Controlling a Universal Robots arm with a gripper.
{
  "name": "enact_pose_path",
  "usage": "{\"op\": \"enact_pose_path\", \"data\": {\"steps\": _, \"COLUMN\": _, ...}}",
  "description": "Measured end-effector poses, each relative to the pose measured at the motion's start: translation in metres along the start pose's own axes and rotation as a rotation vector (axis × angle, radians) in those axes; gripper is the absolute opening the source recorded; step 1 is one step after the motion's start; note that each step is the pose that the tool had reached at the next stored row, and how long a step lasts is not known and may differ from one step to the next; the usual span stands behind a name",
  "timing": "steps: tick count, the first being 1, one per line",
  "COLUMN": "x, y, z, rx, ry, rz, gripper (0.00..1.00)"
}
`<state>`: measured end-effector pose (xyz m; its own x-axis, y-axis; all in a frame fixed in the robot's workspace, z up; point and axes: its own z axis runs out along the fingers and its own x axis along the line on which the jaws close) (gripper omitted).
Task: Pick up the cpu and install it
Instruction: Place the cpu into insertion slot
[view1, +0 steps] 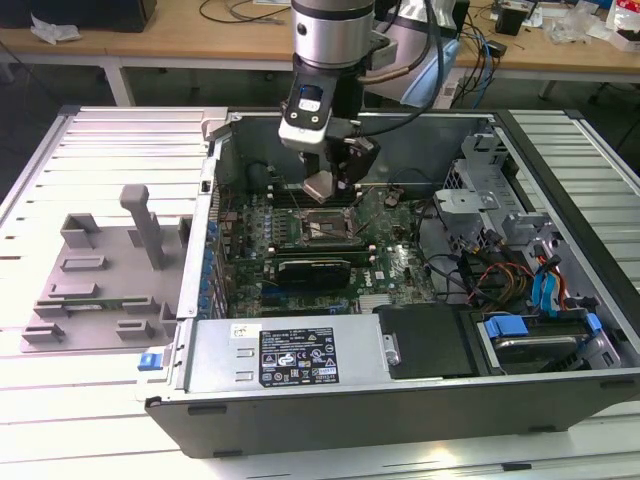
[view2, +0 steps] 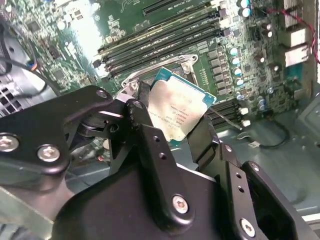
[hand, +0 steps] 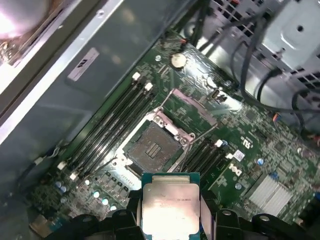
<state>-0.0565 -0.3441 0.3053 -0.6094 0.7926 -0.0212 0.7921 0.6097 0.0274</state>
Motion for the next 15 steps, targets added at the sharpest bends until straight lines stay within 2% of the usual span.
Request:
{"op": "enact_pose_path", "data": {"steps": 4, "x": 0.0000, "y": 0.0000, "z": 0.0005, "rx": 0.0019, "ry": -0.0024, "rz": 0.090, "gripper": 0.55}}
{"op": "enact_pose_path", "data": {"steps": 5, "x": 0.0000, "y": 0.0000, "z": 0.0008, "rx": 0.0031, "ry": -0.0039, "rz": 0.145, "gripper": 0.55}}
{"op": "enact_pose_path", "data": {"steps": 9, "x": 0.0000, "y": 0.0000, "z": 0.0016, "rx": 0.0058, "ry": -0.0075, "rz": 0.274, "gripper": 0.55}}
{"op": "enact_pose_path", "data": {"steps": 13, "x": 0.0001, "y": -0.0001, "z": 0.0029, "rx": 0.0092, "ry": -0.0118, "rz": 0.431, "gripper": 0.55}}
{"op": "enact_pose_path", "data": {"steps": 15, "x": 0.0001, "y": -0.0001, "z": 0.0034, "rx": 0.0105, "ry": -0.0136, "rz": 0.494, "gripper": 0.55}}
